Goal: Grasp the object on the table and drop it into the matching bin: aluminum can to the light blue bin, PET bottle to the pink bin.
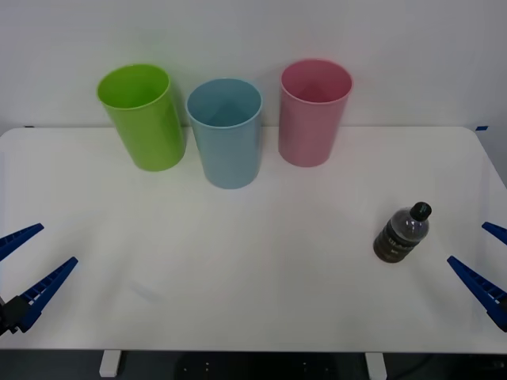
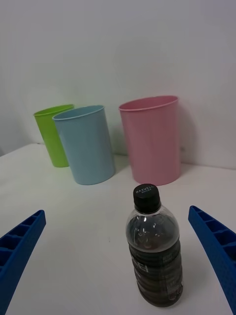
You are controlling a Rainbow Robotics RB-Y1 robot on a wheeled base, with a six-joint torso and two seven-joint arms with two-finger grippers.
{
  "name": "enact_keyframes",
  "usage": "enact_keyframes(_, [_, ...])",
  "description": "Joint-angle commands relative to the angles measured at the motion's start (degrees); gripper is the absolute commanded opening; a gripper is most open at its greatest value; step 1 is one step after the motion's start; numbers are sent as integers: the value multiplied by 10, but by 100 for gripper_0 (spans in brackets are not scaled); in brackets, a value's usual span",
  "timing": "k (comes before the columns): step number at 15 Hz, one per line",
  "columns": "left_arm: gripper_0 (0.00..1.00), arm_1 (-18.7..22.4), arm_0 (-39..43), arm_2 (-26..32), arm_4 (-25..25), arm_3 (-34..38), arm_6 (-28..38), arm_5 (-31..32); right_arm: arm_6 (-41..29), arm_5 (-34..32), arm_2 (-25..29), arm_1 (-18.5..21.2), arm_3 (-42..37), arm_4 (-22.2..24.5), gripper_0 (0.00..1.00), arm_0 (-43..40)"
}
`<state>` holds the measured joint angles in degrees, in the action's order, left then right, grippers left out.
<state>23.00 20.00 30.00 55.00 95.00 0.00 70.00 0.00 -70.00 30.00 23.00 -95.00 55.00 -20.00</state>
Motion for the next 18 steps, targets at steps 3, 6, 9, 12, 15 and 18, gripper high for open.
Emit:
enact_keyframes(3, [100,0,0,0,0,0,0,0,0,-4,1,-8,11,1,100,-14])
enact_keyframes(6, [100,0,0,0,0,0,0,0,0,-1,-10,13,9,-22,100,-29])
enact_keyframes(9, [100,0,0,0,0,0,0,0,4,4,-15,30,9,-39,100,-47])
enact_keyframes(12, [100,0,0,0,0,0,0,0,17,13,-20,33,10,-43,100,-59])
enact_keyframes(15, [100,0,0,0,0,0,0,0,54,40,-32,33,10,-46,100,-66])
enact_keyframes(18, [100,0,0,0,0,0,0,0,127,87,-52,33,9,-61,100,-75])
